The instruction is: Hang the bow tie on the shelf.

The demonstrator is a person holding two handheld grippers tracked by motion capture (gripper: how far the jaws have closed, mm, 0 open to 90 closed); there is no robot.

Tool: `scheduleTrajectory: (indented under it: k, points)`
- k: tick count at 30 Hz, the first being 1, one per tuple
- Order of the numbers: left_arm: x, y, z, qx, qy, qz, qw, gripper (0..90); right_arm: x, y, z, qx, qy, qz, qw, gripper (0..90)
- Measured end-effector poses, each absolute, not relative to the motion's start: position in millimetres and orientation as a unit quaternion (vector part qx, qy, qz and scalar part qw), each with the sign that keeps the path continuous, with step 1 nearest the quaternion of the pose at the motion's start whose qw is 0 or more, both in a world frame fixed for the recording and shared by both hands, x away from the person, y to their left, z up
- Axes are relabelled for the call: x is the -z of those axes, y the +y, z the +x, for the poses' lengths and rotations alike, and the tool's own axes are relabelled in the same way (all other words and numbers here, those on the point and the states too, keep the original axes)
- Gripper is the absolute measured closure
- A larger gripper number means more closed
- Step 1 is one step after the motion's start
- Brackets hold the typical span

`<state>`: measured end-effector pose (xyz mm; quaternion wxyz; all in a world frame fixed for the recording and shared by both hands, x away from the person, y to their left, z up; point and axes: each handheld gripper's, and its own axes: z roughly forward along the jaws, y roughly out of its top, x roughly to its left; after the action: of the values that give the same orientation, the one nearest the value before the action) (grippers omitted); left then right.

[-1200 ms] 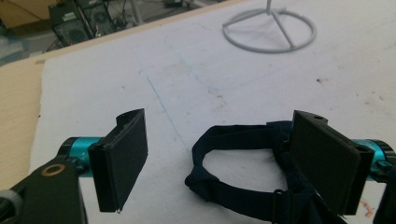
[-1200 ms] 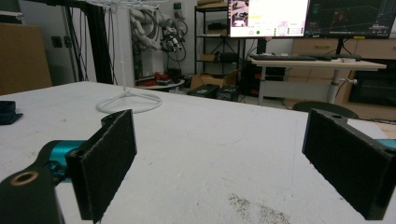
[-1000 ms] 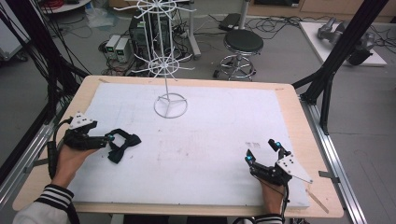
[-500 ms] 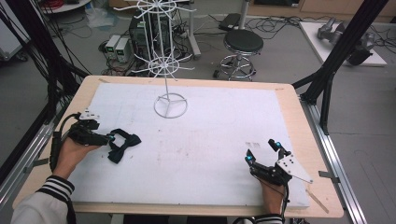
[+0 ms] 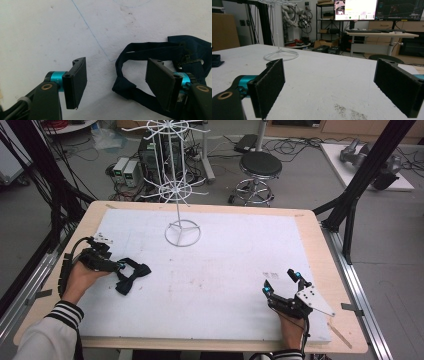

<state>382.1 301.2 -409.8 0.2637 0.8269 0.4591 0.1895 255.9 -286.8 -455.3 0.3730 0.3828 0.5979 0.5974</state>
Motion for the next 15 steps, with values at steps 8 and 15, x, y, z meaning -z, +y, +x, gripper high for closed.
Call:
scheduleTrajectory:
  k: [8, 15]
  points:
    - [412.3, 299.2, 385.5, -0.175, 0.468, 0.828, 0.253, 44.7, 455.2, -286.9, 255.9, -0.598, 0.598, 0.383, 0.372, 9.0]
    - [412.1, 298.1, 388.7, -0.167, 0.471, 0.832, 0.241, 52.7, 455.3, -287.0, 255.8, -0.598, 0.598, 0.383, 0.372, 9.0]
